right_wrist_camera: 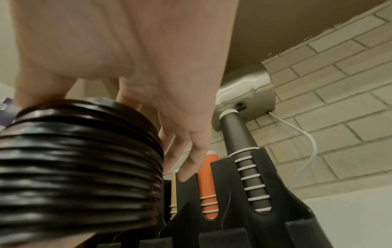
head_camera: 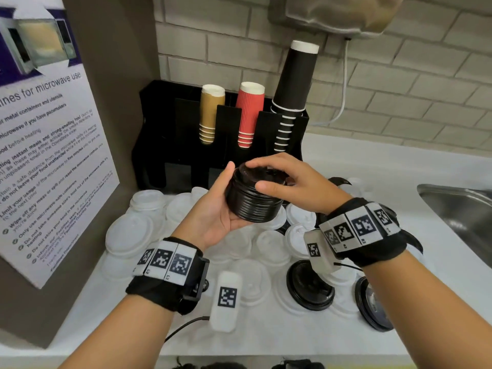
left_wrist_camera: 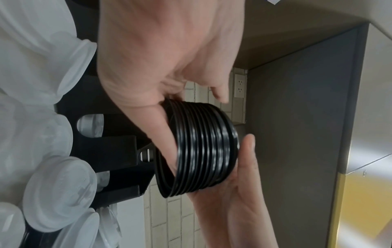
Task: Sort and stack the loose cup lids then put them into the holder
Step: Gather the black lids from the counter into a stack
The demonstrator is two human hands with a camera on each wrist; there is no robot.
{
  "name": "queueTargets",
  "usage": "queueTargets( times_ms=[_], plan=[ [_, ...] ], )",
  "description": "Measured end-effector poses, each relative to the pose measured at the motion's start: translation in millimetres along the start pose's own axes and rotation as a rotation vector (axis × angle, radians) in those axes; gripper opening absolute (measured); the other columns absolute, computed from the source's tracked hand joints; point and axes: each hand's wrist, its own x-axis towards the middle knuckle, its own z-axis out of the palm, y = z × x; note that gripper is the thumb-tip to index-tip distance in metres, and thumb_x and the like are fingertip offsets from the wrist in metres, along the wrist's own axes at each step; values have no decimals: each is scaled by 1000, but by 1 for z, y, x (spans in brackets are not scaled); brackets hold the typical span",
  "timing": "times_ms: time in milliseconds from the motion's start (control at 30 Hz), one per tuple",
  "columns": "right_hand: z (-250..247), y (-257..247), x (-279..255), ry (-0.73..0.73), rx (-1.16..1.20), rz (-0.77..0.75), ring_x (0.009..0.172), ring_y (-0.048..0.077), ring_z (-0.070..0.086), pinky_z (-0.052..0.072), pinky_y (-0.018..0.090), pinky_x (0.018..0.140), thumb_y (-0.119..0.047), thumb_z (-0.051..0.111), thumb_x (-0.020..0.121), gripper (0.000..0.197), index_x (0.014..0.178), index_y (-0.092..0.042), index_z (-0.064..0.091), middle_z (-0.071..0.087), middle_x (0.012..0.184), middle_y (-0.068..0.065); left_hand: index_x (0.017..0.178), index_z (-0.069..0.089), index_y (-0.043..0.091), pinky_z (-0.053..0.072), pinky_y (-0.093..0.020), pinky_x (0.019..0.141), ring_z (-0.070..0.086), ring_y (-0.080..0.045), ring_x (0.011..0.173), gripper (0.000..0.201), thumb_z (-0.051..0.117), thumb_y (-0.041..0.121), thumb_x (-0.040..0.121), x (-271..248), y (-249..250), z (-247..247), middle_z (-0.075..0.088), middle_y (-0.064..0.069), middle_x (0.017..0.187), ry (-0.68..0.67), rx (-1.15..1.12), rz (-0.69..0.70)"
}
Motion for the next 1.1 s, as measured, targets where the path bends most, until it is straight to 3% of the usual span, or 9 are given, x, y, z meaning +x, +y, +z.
queueTargets(
  times_ms=[67,167,233,333,467,633,833,967,1100],
  plan=[
    [-5,0,-3,80,126,22,108,-4,52,42,12,91,-42,48,93,31,123,-37,52,55,119,-4,103,77,29,60,-37,75,70,-24,106,42,54,58,82,2,-1,0,73,-5,115,7,-30,5],
    [-17,8,-16,125,91,122,83,-9,54,41,6,73,-26,48,100,11,103,-22,58,59,97,-11,112,71,22,60,-37,74,69,-27,107,44,56,53,86,5,0,-8,71,-9,118,29,-106,27],
    [-17,16,-30,-138,-117,196,87,-8,52,39,11,75,-33,65,89,18,102,-21,61,59,97,-12,113,72,21,59,-38,78,67,-28,112,46,59,54,84,5,3,-12,69,-11,123,16,-142,51],
    [0,30,-52,-657,-509,266,110,11,38,34,29,94,-52,83,62,70,121,-36,50,48,118,-10,118,69,24,59,-36,78,66,-27,113,50,69,51,77,5,8,-14,67,-10,126,-7,-137,84],
    [22,44,-75,-886,-945,107,115,21,32,30,42,94,-55,85,53,96,132,-38,32,40,127,-2,115,68,36,59,-35,74,68,-25,110,29,63,31,87,6,11,-13,69,-2,123,-25,-119,136],
    [28,51,-82,-793,-963,75,113,24,36,30,42,90,-43,80,62,87,134,-32,32,43,124,-2,125,61,32,59,-36,74,67,-27,111,40,62,27,86,5,7,-8,69,-4,124,-37,-134,143],
    [21,44,-64,-522,-380,158,112,15,43,36,34,94,-34,80,72,68,128,-25,42,52,118,-5,130,58,29,59,-38,77,66,-28,114,48,67,25,83,3,5,-8,69,-6,124,-43,-161,165],
    [-3,35,-44,-221,19,182,93,-1,52,42,7,72,-14,74,82,53,120,-31,41,53,103,-9,126,59,26,59,-37,77,65,-27,115,54,73,33,74,1,8,-8,67,-7,128,-41,-205,182],
    [-24,26,-26,29,217,319,86,7,55,46,21,78,-35,55,81,32,110,-46,47,56,91,-7,122,60,26,60,-34,73,68,-25,109,43,66,24,80,0,10,-8,70,-4,121,-6,-194,176]
  ],
)
